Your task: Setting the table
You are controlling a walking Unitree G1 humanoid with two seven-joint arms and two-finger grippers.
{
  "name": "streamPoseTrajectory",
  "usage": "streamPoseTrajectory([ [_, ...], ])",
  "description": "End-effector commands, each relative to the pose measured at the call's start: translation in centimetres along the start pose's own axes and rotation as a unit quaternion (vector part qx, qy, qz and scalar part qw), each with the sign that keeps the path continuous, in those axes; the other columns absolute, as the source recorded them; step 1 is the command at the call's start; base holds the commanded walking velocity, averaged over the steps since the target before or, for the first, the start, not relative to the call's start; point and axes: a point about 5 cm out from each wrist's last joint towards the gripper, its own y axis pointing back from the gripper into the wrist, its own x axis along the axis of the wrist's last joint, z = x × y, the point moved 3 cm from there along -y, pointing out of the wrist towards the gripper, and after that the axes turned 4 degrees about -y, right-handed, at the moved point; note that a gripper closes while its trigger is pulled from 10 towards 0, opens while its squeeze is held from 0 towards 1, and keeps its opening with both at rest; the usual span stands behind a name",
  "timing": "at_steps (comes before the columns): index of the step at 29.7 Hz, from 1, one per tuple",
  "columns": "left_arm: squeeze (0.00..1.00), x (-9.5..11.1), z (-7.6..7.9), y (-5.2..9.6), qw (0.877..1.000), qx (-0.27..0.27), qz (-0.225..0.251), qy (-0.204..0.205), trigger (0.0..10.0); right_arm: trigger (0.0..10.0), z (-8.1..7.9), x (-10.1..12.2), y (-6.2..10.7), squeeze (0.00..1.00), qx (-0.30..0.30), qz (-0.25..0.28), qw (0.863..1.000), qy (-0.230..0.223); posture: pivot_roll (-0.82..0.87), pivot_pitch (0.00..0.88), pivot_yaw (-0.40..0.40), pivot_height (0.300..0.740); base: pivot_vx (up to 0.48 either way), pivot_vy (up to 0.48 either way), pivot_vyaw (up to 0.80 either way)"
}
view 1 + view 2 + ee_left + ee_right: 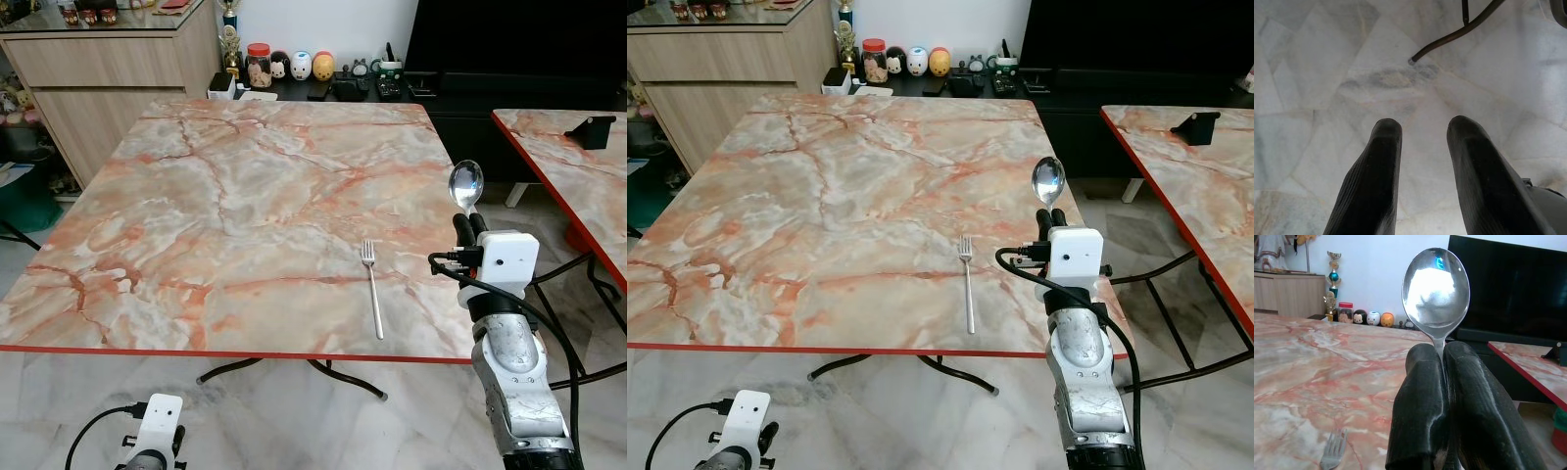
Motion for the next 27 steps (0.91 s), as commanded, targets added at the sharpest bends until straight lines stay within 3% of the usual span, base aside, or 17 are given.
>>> streamPoseTrajectory([
  [1,0.0,0.29,-0.37,-0.09,1.0,0.006,0.003,-0.014,10.0,10.0,-0.07,1.31,-0.34,0.0,-0.002,0.023,1.0,-0.005,0.01,0.0,-0.019,0.74,0.0,-0.368,0.0],
  [27,0.0,0.33,0.02,-0.12,1.0,0.009,0.001,-0.012,10.0,10.0,-0.27,1.26,-0.87,0.0,-0.007,0.015,1.0,-0.004,0.01,0.0,-0.026,0.74,0.0,-0.451,0.0],
])
